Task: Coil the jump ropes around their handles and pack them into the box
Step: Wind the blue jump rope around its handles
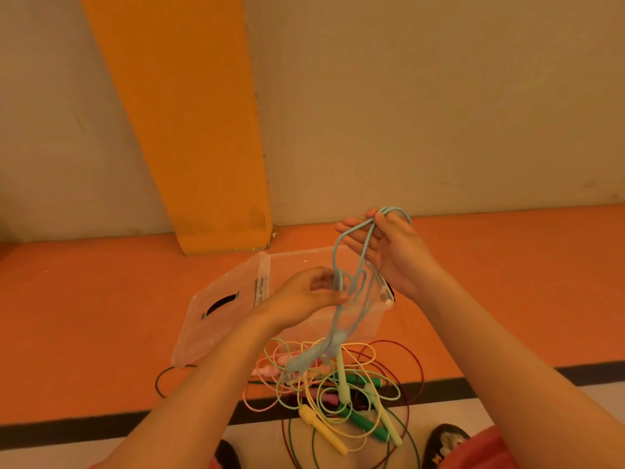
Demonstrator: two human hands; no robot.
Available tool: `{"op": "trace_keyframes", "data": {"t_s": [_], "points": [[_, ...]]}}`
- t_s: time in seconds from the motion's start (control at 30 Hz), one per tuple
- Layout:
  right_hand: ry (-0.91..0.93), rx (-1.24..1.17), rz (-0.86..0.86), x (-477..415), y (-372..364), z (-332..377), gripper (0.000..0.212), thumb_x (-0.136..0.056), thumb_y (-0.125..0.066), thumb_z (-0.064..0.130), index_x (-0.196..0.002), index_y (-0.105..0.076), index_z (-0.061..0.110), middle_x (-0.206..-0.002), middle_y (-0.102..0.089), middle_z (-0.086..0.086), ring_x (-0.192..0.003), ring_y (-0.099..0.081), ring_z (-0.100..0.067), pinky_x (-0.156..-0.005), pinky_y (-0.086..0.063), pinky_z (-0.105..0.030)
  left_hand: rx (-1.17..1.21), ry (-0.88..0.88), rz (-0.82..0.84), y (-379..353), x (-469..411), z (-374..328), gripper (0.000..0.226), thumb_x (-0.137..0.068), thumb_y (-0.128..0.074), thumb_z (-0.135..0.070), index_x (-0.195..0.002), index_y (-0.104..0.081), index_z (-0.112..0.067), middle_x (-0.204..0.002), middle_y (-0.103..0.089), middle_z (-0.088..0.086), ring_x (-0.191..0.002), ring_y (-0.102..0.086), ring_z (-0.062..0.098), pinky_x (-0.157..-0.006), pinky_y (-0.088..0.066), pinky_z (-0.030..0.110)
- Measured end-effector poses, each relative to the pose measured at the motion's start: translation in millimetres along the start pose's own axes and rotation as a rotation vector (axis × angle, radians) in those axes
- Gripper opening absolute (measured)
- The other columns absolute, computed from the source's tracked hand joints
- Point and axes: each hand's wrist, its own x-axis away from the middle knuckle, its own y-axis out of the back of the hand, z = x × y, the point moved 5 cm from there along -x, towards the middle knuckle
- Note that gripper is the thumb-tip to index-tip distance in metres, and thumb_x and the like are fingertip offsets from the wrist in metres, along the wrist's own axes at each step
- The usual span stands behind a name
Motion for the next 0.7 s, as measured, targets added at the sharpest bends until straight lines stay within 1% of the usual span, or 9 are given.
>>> {"op": "trace_keyframes", "data": {"t_s": [0.07, 0.17, 0.23, 0.3, 0.4, 0.47, 0.57, 0.63, 0.7], "points": [[0.012, 0.011, -0.010, -1, 2, 1, 0.024, -0.104, -0.031, 0.016, -0.088, -0.048, 0.011, -0.084, -0.073, -0.012, -0.086, -0.072, -0.026, -0.076, -0.059, -0.033, -0.028, -0.018, -0.037, 0, 0, 1, 0.014, -0.089, -0.065, -0.009, -0.101, -0.059, -0.014, -0.092, -0.066, 0.009, -0.091, -0.064, 0.016, -0.084, -0.048, 0.021], [0.018, 0.053, -0.028, 0, 5, 1, 0.024, -0.104, -0.031, 0.019, -0.088, -0.048, 0.013, -0.084, -0.072, -0.009, -0.087, -0.072, -0.025, -0.074, -0.060, -0.033, 0.034, -0.042, -0.145, 7, -1, -2, 0.009, -0.093, -0.060, -0.013, -0.102, -0.058, -0.010, -0.091, -0.068, 0.008, -0.080, -0.065, 0.009, -0.072, -0.048, 0.012], [0.015, 0.082, -0.040, 0, 7, 1, 0.023, -0.104, -0.032, 0.021, -0.090, -0.049, 0.015, -0.084, -0.072, -0.009, -0.088, -0.071, -0.024, -0.066, -0.059, -0.034, 0.117, -0.055, -0.208, 13, -1, -5, 0.008, -0.093, -0.060, -0.015, -0.101, -0.059, -0.012, -0.092, -0.068, 0.007, -0.079, -0.066, 0.011, -0.074, -0.053, 0.019], [0.010, 0.093, -0.046, 1, 8, 3, 0.023, -0.104, -0.031, 0.022, -0.090, -0.048, 0.016, -0.083, -0.071, -0.009, -0.087, -0.071, -0.024, -0.064, -0.059, -0.035, 0.214, -0.058, -0.276, 18, -1, -6, 0.005, -0.092, -0.063, -0.016, -0.094, -0.059, -0.013, -0.091, -0.065, 0.009, -0.076, -0.064, 0.016, -0.072, -0.055, 0.027], [0.024, 0.119, -0.072, 1, 9, 5, 0.022, -0.104, -0.031, 0.022, -0.091, -0.047, 0.016, -0.071, -0.067, -0.004, -0.077, -0.070, -0.019, -0.057, -0.057, -0.031, 0.337, -0.046, -0.375, 26, 0, -8, 0.015, -0.093, -0.059, -0.023, -0.083, -0.056, -0.013, -0.077, -0.063, 0.002, -0.069, -0.062, 0.014, -0.065, -0.054, 0.029], [0.043, 0.158, -0.118, 1, 12, 6, 0.022, -0.104, -0.031, 0.022, -0.090, -0.047, 0.017, -0.063, -0.059, -0.001, -0.066, -0.066, -0.017, -0.050, -0.051, -0.025, 0.508, -0.027, -0.361, 29, 0, -9, 0.019, -0.097, -0.053, -0.025, -0.082, -0.055, -0.013, -0.070, -0.065, -0.001, -0.066, -0.064, 0.012, -0.062, -0.056, 0.030], [0.080, 0.203, -0.209, -4, 24, 10, 0.022, -0.104, -0.030, 0.020, -0.089, -0.045, 0.018, -0.055, -0.044, 0.002, -0.054, -0.049, -0.014, -0.040, -0.032, -0.019, 0.746, -0.001, -0.387, 38, 0, -7, 0.018, -0.099, -0.049, -0.022, -0.084, -0.051, -0.013, -0.063, -0.063, 0.001, -0.059, -0.064, 0.012, -0.056, -0.058, 0.031], [0.111, 0.221, -0.266, -5, 34, 16, 0.023, -0.104, -0.029, 0.020, -0.088, -0.045, 0.018, -0.055, -0.038, 0.003, -0.049, -0.041, -0.011, -0.039, -0.021, -0.018, 0.829, 0.028, -0.471, 50, 1, -1, 0.020, -0.099, -0.048, -0.021, -0.080, -0.048, -0.014, -0.051, -0.053, -0.002, -0.045, -0.053, 0.010, -0.045, -0.050, 0.023], [0.149, 0.304, -0.319, -4, 43, 22, 0.025, -0.104, -0.029, 0.021, -0.087, -0.046, 0.021, -0.057, -0.035, 0.003, -0.048, -0.038, -0.010, -0.038, -0.021, -0.018, 0.793, 0.041, -0.551, 65, 4, 5, 0.027, -0.100, -0.047, -0.024, -0.074, -0.041, -0.018, -0.044, -0.037, -0.005, -0.035, -0.035, 0.006, -0.036, -0.030, 0.017]]}}
